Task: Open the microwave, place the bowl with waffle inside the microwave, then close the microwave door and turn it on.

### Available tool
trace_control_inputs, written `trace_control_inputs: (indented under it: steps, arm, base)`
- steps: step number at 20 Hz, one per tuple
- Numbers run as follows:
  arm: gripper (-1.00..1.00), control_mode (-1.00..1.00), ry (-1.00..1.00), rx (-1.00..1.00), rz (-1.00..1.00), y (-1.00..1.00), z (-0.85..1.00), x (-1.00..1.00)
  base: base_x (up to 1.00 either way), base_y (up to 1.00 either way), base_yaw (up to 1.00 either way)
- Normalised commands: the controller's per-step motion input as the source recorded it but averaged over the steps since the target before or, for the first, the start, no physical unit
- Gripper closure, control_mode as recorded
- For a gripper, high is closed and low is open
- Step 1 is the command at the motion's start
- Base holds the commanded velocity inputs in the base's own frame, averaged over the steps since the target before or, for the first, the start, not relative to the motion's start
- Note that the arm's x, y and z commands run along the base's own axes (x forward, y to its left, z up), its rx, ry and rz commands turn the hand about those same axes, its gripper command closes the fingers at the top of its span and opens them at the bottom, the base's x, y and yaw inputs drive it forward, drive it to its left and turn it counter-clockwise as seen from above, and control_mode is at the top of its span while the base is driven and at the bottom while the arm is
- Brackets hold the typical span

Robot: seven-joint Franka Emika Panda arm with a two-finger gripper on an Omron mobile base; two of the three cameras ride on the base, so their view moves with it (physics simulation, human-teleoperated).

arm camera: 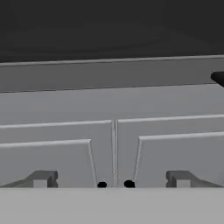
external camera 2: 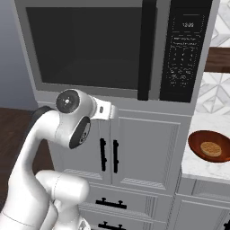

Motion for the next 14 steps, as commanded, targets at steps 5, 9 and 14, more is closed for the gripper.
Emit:
trace_control_inputs:
  steps: [5,9,14]
  arm:
    - [-1.00,-1.00,-0.20,0.00,-0.08,-0.59,0.33,0.01]
    - [-1.00,-1.00,-0.16,0.00,-0.02,-0.57,0.52,0.00]
    - [-1.00,-1.00,-0.06,0.00,-0.06,-0.47,0.56,0.00]
  base:
    - [0.00,0.00,0.00]
    - [0.00,0.00,0.00]
    - [0.00,0.00,0.00]
